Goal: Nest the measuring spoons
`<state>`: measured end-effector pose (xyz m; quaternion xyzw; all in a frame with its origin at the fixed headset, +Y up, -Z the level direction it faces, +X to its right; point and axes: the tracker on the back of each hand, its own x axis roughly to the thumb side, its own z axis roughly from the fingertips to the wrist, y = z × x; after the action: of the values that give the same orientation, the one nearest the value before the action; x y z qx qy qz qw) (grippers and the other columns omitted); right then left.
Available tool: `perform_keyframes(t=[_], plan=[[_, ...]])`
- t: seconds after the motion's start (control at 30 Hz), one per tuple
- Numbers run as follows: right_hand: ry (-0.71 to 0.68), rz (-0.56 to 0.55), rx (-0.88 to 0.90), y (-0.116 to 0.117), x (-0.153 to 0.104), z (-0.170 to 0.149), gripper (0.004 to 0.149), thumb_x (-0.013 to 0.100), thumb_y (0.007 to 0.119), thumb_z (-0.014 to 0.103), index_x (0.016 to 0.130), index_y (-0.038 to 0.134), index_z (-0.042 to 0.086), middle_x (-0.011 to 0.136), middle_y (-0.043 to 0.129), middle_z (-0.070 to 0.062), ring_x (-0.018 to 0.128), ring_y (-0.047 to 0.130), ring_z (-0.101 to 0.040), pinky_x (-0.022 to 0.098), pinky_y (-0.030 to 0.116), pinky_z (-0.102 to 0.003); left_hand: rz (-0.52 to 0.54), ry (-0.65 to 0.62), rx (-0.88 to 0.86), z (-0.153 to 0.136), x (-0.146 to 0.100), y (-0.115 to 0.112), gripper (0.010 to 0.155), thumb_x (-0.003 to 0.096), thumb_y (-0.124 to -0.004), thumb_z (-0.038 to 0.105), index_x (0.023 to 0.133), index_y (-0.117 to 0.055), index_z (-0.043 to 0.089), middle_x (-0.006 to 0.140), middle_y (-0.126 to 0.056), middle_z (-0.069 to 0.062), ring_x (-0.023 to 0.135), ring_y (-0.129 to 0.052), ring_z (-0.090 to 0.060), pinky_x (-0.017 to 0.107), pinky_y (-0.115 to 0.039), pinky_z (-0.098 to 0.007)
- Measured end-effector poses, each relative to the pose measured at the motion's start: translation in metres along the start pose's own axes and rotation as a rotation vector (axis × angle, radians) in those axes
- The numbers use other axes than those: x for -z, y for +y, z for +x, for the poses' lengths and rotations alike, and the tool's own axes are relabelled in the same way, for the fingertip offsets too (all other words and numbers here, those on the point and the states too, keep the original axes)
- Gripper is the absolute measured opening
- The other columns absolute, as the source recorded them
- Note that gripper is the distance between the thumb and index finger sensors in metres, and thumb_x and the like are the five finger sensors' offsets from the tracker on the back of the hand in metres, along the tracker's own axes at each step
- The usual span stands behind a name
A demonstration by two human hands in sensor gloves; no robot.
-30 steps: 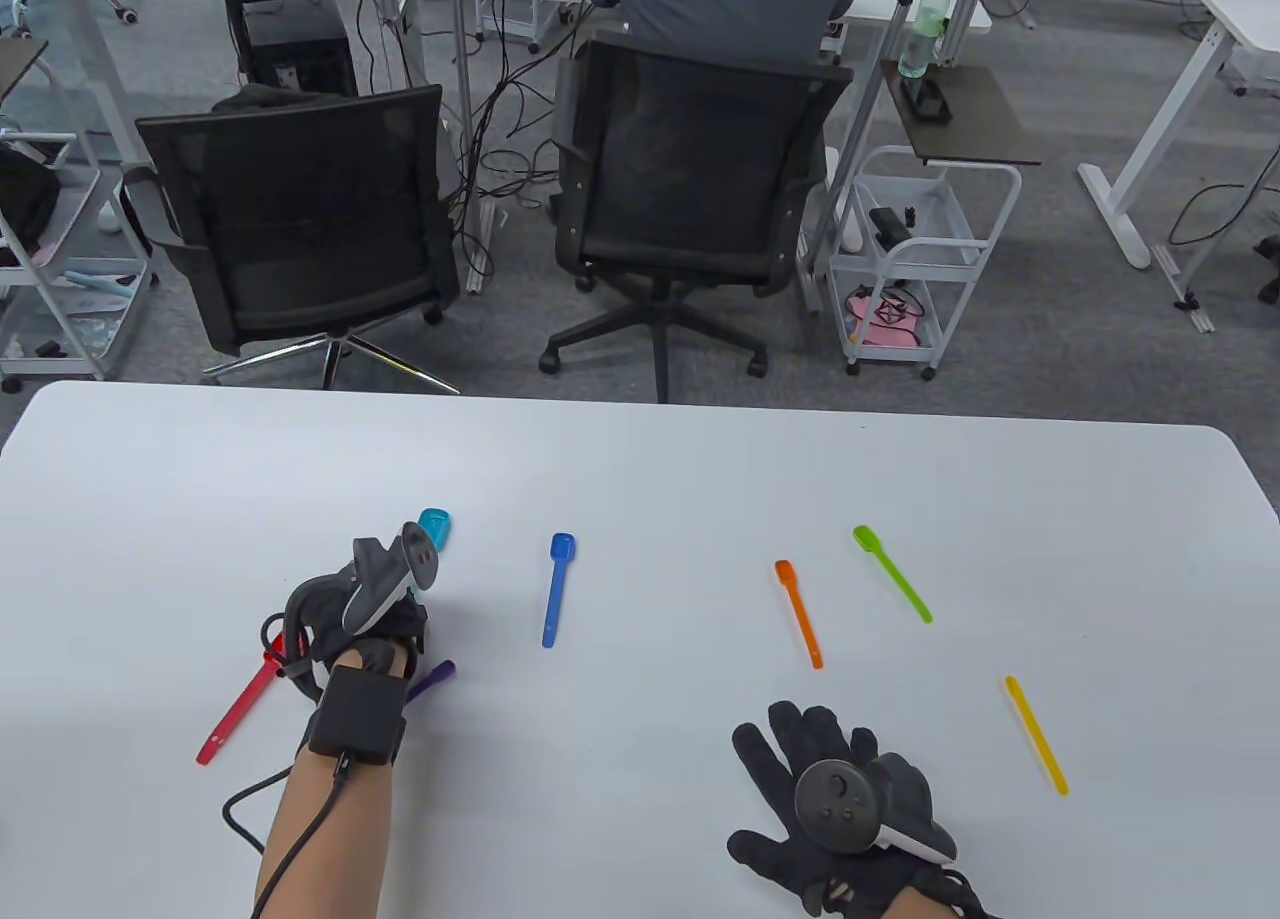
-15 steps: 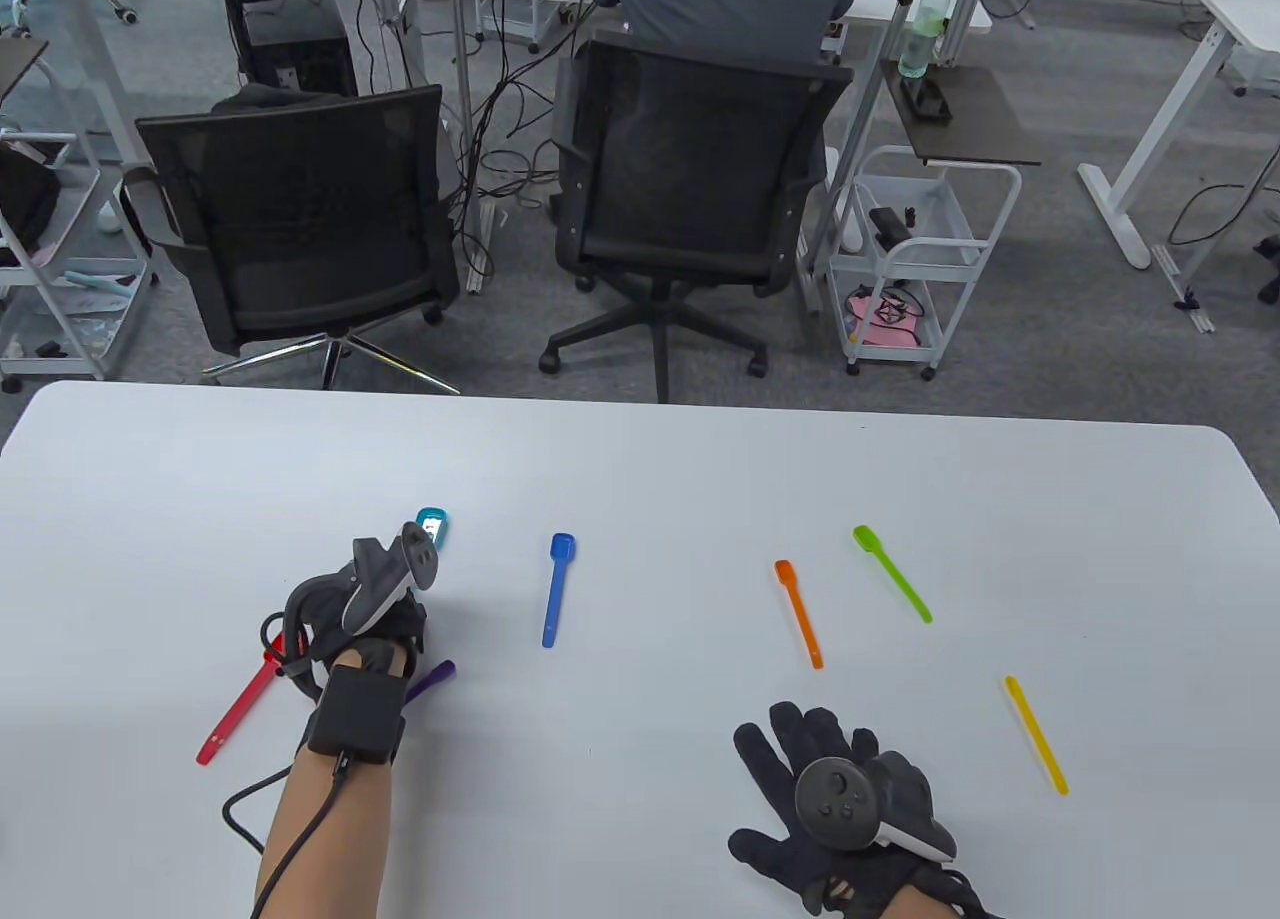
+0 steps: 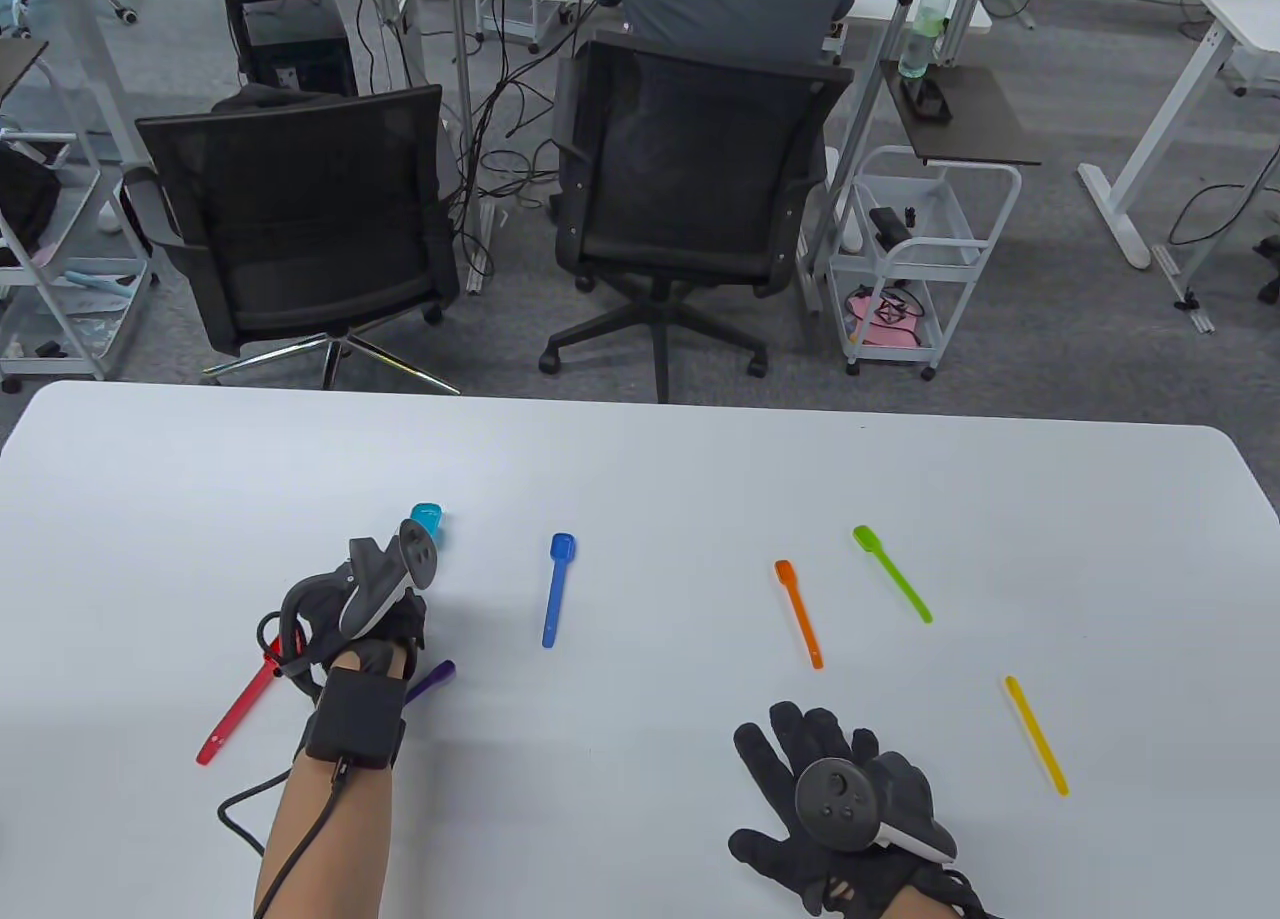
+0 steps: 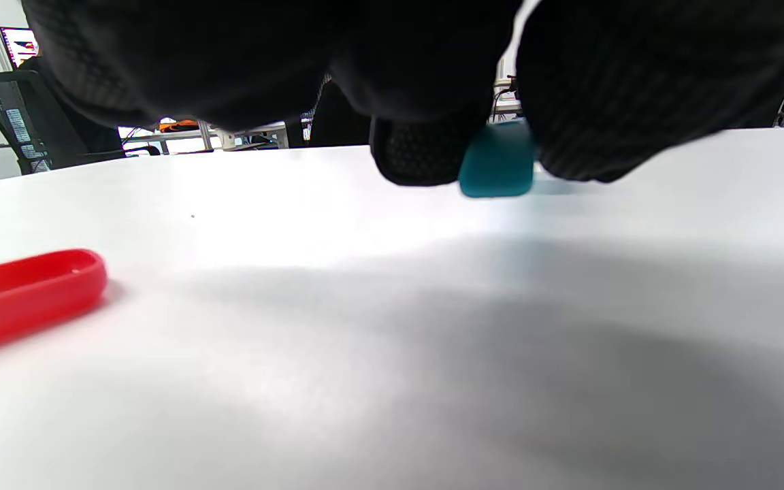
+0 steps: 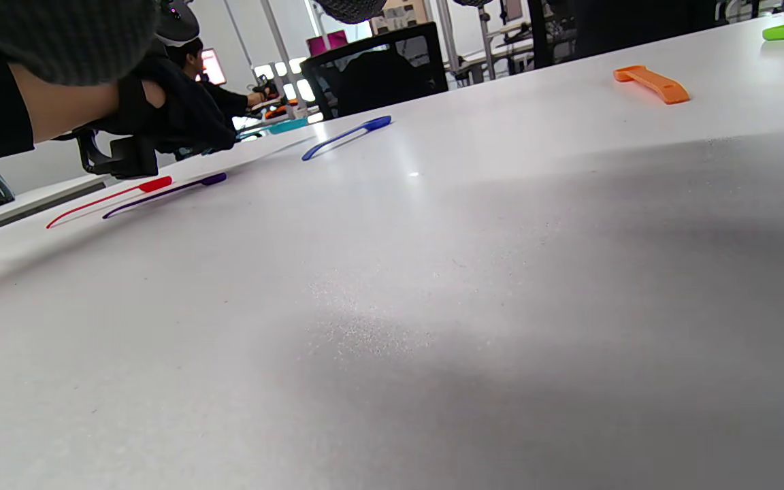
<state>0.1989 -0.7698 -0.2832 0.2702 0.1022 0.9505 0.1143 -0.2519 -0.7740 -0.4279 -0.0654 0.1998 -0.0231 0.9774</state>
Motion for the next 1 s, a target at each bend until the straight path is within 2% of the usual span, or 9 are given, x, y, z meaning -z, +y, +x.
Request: perform_keyframes(t=[0.2, 0.47, 0.8, 1.0], plan=[[0.001, -0.01, -0.003, 0.0, 0.0, 0.0, 0.095, 0.037, 0.068, 0.074, 0.11, 0.035, 0.023, 0.115, 0.025, -0.025, 0.1, 0.032, -0.062, 0.059, 0.029, -0.084, 0.016, 0.011, -0.029, 0.005, -0.023, 0.012, 0.059, 0.0429, -0.095, 0.056, 0.078, -0.097, 0.008, 0.035, -0.096, 0.012, 0.025, -0.1, -0.015, 0.061, -0.077, -0.062], [0.009, -0.016, -0.012, 0.001, -0.001, 0.0, 0.095, 0.037, 0.068, 0.074, 0.11, 0.034, 0.023, 0.115, 0.024, -0.025, 0.1, 0.032, -0.062, 0.059, 0.029, -0.084, 0.038, 0.069, -0.083, 0.025, -0.076, 0.021, 0.059, 0.0437, -0.095, 0.055, 0.078, -0.098, 0.007, 0.035, -0.096, 0.012, 0.025, -0.1, -0.015, 0.06, -0.078, -0.063], [0.02, -0.039, -0.015, 0.0, -0.009, -0.001, 0.095, 0.037, 0.068, 0.074, 0.11, 0.034, 0.023, 0.115, 0.025, -0.025, 0.1, 0.033, -0.062, 0.058, 0.029, -0.085, 0.07, 0.084, -0.089, 0.069, -0.145, 0.026, 0.059, 0.0442, -0.095, 0.055, 0.077, -0.098, 0.006, 0.034, -0.097, 0.012, 0.024, -0.1, -0.015, 0.059, -0.078, -0.063], [0.032, -0.053, -0.01, -0.002, -0.012, -0.003, 0.095, 0.037, 0.068, 0.074, 0.11, 0.035, 0.023, 0.115, 0.025, -0.025, 0.1, 0.033, -0.062, 0.058, 0.029, -0.085, 0.085, 0.077, -0.097, 0.098, -0.173, 0.024, 0.059, 0.0438, -0.096, 0.056, 0.076, -0.098, 0.006, 0.034, -0.097, 0.012, 0.023, -0.101, -0.014, 0.059, -0.079, -0.062]])
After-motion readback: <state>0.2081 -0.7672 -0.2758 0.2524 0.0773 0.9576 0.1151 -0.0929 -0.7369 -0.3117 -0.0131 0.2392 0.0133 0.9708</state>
